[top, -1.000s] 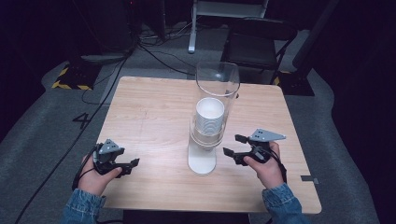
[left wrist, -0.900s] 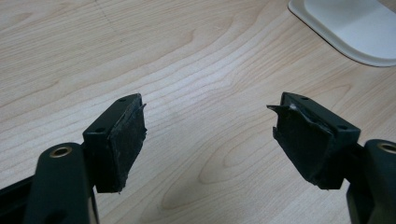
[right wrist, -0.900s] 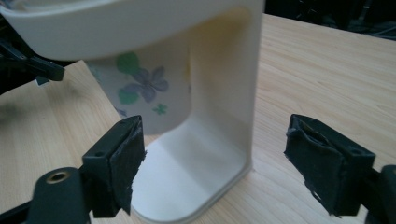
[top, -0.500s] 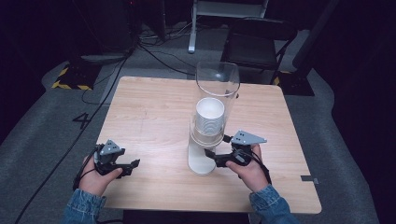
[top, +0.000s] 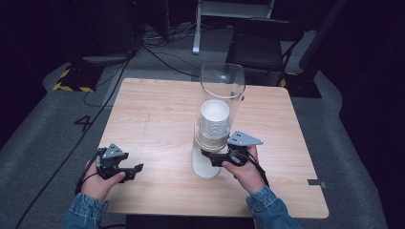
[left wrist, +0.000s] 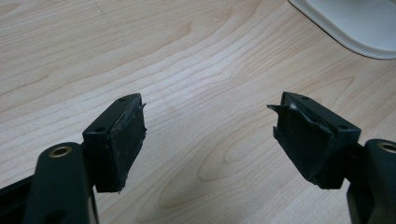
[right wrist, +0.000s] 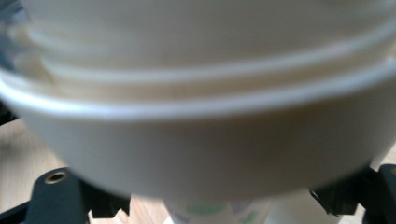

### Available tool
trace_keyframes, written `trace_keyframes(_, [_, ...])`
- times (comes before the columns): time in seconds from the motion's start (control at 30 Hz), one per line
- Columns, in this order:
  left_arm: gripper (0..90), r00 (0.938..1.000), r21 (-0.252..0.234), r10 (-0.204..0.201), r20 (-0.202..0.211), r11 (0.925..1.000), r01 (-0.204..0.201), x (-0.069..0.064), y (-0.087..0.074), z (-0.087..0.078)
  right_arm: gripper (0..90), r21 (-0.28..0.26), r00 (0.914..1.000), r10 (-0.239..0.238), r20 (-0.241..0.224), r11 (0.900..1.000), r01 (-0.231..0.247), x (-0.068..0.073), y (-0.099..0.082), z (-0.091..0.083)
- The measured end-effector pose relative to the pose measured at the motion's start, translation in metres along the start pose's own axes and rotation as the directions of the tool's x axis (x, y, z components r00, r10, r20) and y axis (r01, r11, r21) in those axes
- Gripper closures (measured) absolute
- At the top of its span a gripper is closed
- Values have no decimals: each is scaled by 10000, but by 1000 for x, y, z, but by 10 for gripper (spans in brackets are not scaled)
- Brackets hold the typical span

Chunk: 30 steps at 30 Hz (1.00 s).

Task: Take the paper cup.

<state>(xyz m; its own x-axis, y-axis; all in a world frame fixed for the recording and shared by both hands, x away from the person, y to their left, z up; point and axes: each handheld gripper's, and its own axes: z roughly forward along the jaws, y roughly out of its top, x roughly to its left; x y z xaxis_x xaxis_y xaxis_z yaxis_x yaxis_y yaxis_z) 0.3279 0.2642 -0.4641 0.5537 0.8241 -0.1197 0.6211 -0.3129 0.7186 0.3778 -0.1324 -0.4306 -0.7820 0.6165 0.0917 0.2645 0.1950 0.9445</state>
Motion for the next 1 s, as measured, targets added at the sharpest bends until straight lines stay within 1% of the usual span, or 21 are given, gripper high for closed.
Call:
trace_keyframes(0.07, [244,10000,32,47,18,10000,-47,0,0,0,264,-176,10000,-41,-54,9998,41,2,2,0])
trace_keyframes(0.13, [245,10000,10,49,59,10000,-49,0,0,0,274,-208,9997,-251,68,9995,253,3,3,-1])
trace_keyframes(0.2, [245,10000,5,1,100,10000,-1,0,0,0,282,-246,9995,-307,96,9992,309,3,2,-1])
trace_keyframes(0.27, [245,9999,62,61,126,10000,-62,0,0,0,287,-247,9994,-327,130,9992,330,3,2,-2])
trace_keyframes(0.5, [245,9998,-9,-21,220,10000,21,-1,0,0,298,-287,9991,-394,172,9988,398,4,-1,-2])
trace_keyframes(0.57, [245,9997,12,76,223,10000,-77,-1,1,1,300,-283,9987,-470,197,9985,475,4,-1,-2])
trace_keyframes(0.73, [245,9998,-2,38,191,10000,-38,-1,0,1,306,-276,9971,-701,294,9971,709,5,-3,-1])
trace_keyframes(1.0, [245,9998,30,-7,215,10000,6,-2,0,1,311,-358,9969,-729,312,9966,740,5,-5,-1])
